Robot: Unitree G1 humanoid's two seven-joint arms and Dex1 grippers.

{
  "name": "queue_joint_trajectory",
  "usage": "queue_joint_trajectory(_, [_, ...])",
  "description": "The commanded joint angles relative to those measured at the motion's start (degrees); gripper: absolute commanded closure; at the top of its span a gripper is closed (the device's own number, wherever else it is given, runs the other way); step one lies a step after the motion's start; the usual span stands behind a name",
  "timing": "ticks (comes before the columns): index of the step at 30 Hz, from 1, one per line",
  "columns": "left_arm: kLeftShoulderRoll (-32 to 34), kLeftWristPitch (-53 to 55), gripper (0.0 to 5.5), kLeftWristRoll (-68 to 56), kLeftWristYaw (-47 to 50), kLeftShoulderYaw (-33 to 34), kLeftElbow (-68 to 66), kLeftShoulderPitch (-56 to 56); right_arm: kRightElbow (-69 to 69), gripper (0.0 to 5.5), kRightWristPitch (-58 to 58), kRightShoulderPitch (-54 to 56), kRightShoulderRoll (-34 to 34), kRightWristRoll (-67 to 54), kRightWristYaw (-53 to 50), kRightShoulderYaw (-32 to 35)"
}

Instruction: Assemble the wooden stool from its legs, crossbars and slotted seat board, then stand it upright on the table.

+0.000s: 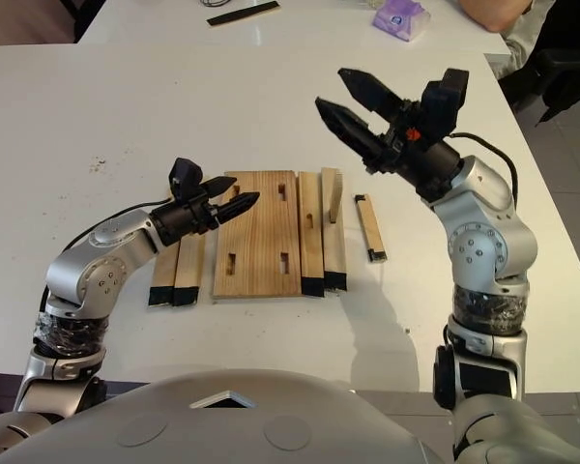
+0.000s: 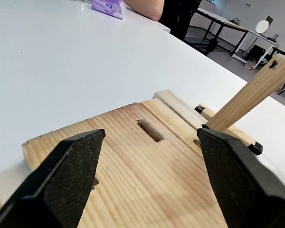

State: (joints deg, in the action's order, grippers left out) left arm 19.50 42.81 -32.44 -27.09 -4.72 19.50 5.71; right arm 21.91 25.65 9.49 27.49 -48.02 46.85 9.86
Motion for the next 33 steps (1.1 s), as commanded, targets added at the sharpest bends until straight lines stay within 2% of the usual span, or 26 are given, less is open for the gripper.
queue_joint_trajectory(1, [0.0,-0.3,1.89,0.7,0.6,0.4,1.0,-1.2,10.6,2.52,6.0,-12.9,5.5,-4.6,3.7,-0.7])
queue_joint_trajectory(3, [0.0,-0.4,1.89,0.9,0.8,0.7,1.4,-1.9,12.3,2.52,5.8,-20.4,9.6,-0.8,8.2,-3.3])
queue_joint_trajectory(6, [-0.1,-1.2,1.89,1.9,1.2,0.3,1.3,-2.9,6.6,2.52,0.8,-25.4,13.3,10.8,10.8,-9.0])
queue_joint_trajectory(11, [-0.5,-2.4,1.89,3.9,1.4,-1.1,0.8,-3.6,-7.9,2.52,-11.9,-23.2,13.7,29.0,8.6,-15.8])
queue_joint_trajectory(15, [0.4,-2.9,1.89,4.5,0.5,-1.1,0.2,-5.0,-15.7,2.52,-18.9,-21.3,14.1,35.1,9.1,-17.8])
queue_joint_trajectory(21, [0.7,-3.6,1.89,5.5,0.3,-1.2,-0.2,-5.9,-15.9,2.52,-20.2,-20.1,16.8,33.6,10.7,-14.5])
queue_joint_trajectory(27, [-0.1,-4.4,1.89,6.5,0.9,-1.6,0.2,-7.8,-6.2,2.52,-13.3,-22.3,17.6,26.2,10.4,-9.2])
queue_joint_trajectory(30, [0.0,-4.7,1.89,6.5,1.3,-1.1,0.8,-8.8,1.7,2.29,-7.2,-24.4,15.5,23.8,3.0,-5.1])
queue_joint_trajectory(33, [0.1,-5.3,1.89,6.9,2.0,-0.8,1.1,-10.0,7.0,1.87,0.1,-26.3,10.1,25.6,-9.1,-3.7])
